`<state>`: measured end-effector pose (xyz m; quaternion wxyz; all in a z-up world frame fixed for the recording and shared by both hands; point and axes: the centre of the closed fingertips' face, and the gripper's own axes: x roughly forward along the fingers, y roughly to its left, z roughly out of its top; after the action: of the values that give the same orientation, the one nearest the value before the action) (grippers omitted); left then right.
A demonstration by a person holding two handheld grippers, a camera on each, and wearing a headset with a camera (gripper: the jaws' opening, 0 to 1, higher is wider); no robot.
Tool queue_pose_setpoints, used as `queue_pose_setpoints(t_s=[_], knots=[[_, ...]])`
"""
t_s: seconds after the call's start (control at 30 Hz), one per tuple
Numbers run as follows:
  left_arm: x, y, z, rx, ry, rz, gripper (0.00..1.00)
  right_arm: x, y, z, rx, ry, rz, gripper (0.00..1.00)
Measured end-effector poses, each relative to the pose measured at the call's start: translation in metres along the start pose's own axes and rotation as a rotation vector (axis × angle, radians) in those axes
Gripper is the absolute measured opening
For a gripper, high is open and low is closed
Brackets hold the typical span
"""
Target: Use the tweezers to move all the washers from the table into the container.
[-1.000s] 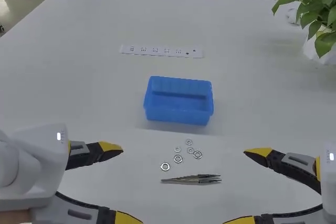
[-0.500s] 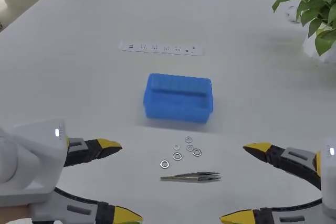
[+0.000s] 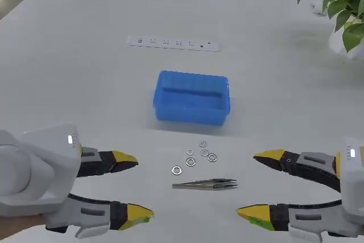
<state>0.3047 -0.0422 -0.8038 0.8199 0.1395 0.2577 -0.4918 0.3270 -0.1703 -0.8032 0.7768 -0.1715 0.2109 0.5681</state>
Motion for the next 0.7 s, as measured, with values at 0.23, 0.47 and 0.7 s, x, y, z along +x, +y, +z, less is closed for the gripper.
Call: queue_pose_setpoints(t_s=[0.23, 0.47, 0.7], knots=[[0.016, 0.011, -0.011, -0.024, 0.045, 0.007, 0.47, 0.013, -0.003, -0.008, -0.032, 0.056, 0.028, 0.53], [0.035, 0.015, -0.012, -0.036, 0.059, -0.024, 0.43, 0.033, -0.005, -0.021, -0.058, 0.14, 0.082, 0.5], [0.061, 0.012, -0.02, -0.106, 0.074, -0.079, 0.41, 0.055, -0.011, -0.04, -0.12, 0.25, 0.139, 0.45]])
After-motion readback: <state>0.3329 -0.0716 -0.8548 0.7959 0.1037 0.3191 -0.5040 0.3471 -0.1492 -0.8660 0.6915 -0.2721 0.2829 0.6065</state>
